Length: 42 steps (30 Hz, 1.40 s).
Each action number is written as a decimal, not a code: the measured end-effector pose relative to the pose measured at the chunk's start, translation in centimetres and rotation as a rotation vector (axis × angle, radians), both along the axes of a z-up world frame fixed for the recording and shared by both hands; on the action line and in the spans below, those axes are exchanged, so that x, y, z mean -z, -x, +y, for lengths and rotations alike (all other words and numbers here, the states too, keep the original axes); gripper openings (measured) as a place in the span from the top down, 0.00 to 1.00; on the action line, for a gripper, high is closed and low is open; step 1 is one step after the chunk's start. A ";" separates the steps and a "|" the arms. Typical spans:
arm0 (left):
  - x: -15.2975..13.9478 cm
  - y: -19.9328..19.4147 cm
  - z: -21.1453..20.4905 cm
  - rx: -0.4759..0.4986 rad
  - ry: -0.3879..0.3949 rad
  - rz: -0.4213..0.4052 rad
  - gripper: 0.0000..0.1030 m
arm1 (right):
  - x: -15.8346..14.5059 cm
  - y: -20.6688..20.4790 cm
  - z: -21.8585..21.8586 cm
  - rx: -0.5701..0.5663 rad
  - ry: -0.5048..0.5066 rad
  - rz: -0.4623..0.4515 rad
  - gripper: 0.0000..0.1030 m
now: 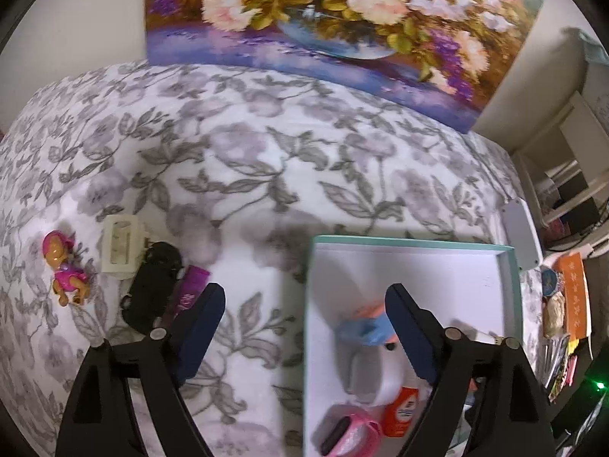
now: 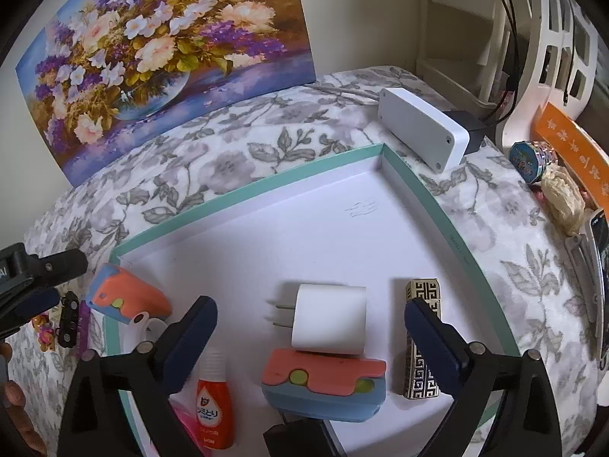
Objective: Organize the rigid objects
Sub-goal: 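Carry the white charger and orange-and-blue case into the tray and open both tools, then move both tools back over the remaining objects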
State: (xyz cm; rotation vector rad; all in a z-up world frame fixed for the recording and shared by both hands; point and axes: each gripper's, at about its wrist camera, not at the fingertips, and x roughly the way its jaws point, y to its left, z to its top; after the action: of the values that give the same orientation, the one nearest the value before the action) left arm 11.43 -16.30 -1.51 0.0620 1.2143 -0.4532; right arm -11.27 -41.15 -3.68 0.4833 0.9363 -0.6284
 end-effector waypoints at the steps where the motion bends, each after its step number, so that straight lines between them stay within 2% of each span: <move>1: 0.1 -0.2 0.4 -0.009 -0.003 0.004 0.16 | 0.0 0.0 0.0 -0.002 0.004 0.001 0.00; 4: 0.5 -1.0 1.6 -0.042 -0.010 0.016 0.13 | -0.1 -0.1 0.3 -0.008 0.015 0.005 0.00; 6: 0.7 -1.5 2.6 -0.069 -0.015 0.022 0.06 | -0.1 -0.2 0.4 -0.012 0.016 0.004 0.00; 11: 0.8 -2.9 5.1 -0.123 -0.037 0.024 0.06 | -0.7 -0.2 0.7 -0.016 0.023 -0.008 0.00; 16: -0.6 -4.0 7.9 -0.156 -0.067 -0.028 0.06 | -2.3 -0.5 1.7 -0.038 0.021 -0.066 0.00; 25: -2.6 -6.5 13.0 -0.216 -0.030 -0.079 0.06 | -4.5 -2.9 4.8 -0.103 0.061 -0.115 0.00; 34: -0.3 -8.5 17.0 -0.294 0.008 0.019 0.06 | -5.4 -7.3 10.4 -0.261 0.108 -0.127 0.00; 37: 0.4 -9.0 17.7 -0.301 0.019 0.034 0.06 | -4.9 -8.8 12.3 -0.306 0.090 -0.115 0.00; 42: 1.4 -9.5 19.1 -0.322 -0.008 0.045 0.06 | -3.8 -11.0 14.8 -0.346 0.052 -0.102 0.00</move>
State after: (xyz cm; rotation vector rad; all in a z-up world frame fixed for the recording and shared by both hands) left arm 20.95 2.84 -2.93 -0.1363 1.2433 -0.1689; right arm -0.30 -26.34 0.07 0.2943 0.8786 -0.3103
